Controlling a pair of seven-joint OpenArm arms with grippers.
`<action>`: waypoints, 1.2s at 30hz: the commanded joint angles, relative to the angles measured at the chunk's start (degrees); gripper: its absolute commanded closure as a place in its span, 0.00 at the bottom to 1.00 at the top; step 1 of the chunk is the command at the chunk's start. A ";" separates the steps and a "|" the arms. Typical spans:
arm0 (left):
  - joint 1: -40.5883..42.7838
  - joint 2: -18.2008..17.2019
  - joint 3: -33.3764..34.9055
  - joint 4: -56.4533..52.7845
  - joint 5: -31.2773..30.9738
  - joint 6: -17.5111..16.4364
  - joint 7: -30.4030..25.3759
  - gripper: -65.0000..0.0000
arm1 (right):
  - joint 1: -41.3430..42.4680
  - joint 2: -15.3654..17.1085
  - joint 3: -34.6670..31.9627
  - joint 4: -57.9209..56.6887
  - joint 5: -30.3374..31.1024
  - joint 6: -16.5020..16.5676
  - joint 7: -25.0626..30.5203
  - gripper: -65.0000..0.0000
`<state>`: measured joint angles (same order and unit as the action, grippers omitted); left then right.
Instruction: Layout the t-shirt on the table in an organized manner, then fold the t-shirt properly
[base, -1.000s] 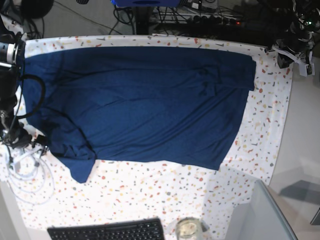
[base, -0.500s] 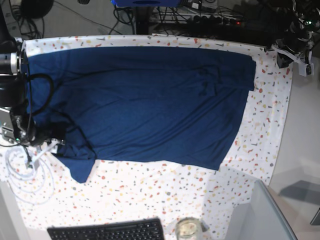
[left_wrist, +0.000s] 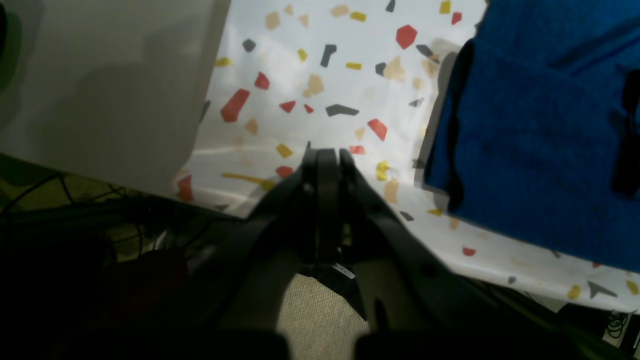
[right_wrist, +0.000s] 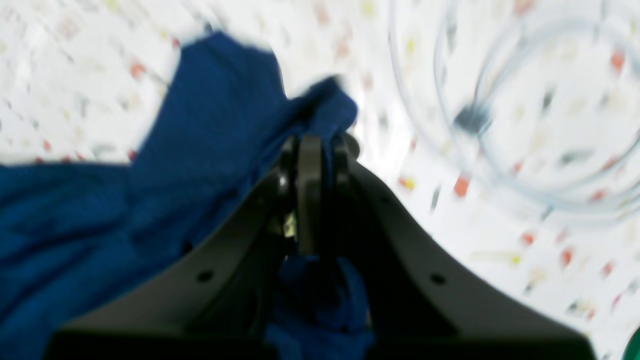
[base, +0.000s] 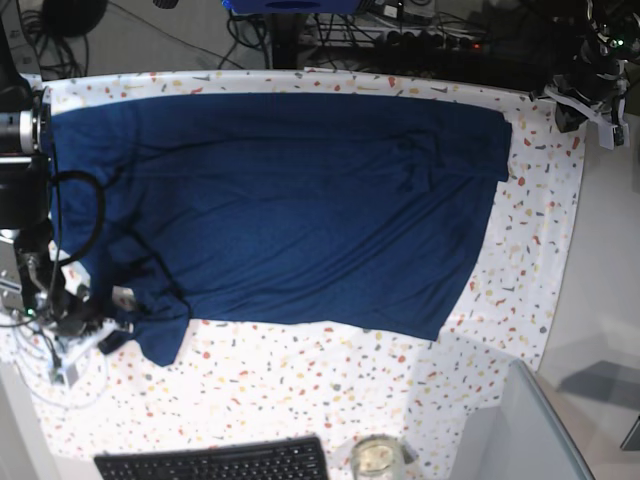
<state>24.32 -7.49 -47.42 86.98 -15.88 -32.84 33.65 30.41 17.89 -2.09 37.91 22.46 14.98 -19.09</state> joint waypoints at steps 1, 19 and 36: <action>0.26 -0.82 -0.27 0.80 -0.60 0.09 -1.17 1.00 | 1.98 0.88 0.29 1.96 0.53 0.09 1.29 1.00; 0.08 -0.82 -0.36 1.42 -0.60 0.09 -1.08 1.00 | 16.05 2.90 0.11 8.73 0.44 0.09 1.20 1.00; 0.08 -0.47 -0.27 6.08 -0.60 0.09 -0.90 1.00 | 17.45 4.22 -0.15 8.20 0.44 0.09 1.11 0.66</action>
<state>24.01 -7.31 -47.44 91.81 -16.03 -32.84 33.85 45.01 21.32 -2.48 45.25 22.28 15.00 -19.81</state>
